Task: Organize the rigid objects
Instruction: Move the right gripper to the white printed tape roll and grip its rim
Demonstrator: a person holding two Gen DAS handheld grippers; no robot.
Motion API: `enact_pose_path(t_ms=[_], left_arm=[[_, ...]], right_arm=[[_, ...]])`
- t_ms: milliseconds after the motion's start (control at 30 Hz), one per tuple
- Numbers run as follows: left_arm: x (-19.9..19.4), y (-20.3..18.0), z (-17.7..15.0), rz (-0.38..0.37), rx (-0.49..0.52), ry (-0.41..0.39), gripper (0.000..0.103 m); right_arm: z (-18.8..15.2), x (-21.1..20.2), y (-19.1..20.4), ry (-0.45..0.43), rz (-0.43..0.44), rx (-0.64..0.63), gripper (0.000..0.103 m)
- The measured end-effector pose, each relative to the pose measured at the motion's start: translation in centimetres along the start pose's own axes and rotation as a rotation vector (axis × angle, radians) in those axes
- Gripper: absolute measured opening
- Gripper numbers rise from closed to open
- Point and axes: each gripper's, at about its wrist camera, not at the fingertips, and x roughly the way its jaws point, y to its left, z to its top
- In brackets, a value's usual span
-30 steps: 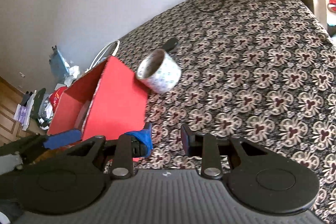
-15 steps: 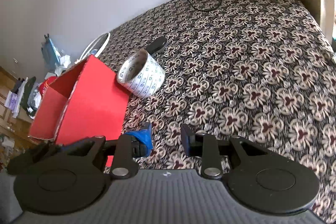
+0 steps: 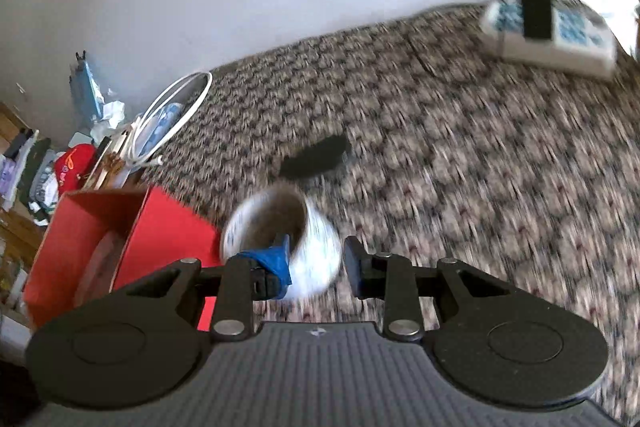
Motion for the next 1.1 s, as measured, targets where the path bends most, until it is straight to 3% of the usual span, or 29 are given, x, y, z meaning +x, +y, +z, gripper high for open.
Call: enact_pose_path(t_ms=[233,467,767,1000,1100], left_arm=[[0.5,0.3,-0.6,-0.043,-0.009,-0.001,0.084],[0.0,0.5,-2.1,-0.061,0.003,0.01,0.085],[-2.1,0.0,-4.6,-0.102,0.019,-0.003,0.087],[-5.1,0.4,-5.4,-0.217,-0.028,-0.039,0.089],[-5.4,-0.1,-5.8,-0.231,-0.017,-0.027,0.091]], right_arm=[[3.4,5.3,2.3,-0.01,0.004,-0.087,0.012],[3.0,7.7,2.3,0.059,0.048,-0.133,0.012],[-2.3,2.6,0.7,0.154,0.112,-0.167,0.012],[-8.7,-2.9,-2.5,0.179,0.16,-0.02,0.013],[-11.0,-4.6,-3.6,0.178,0.183,0.075,0.013]])
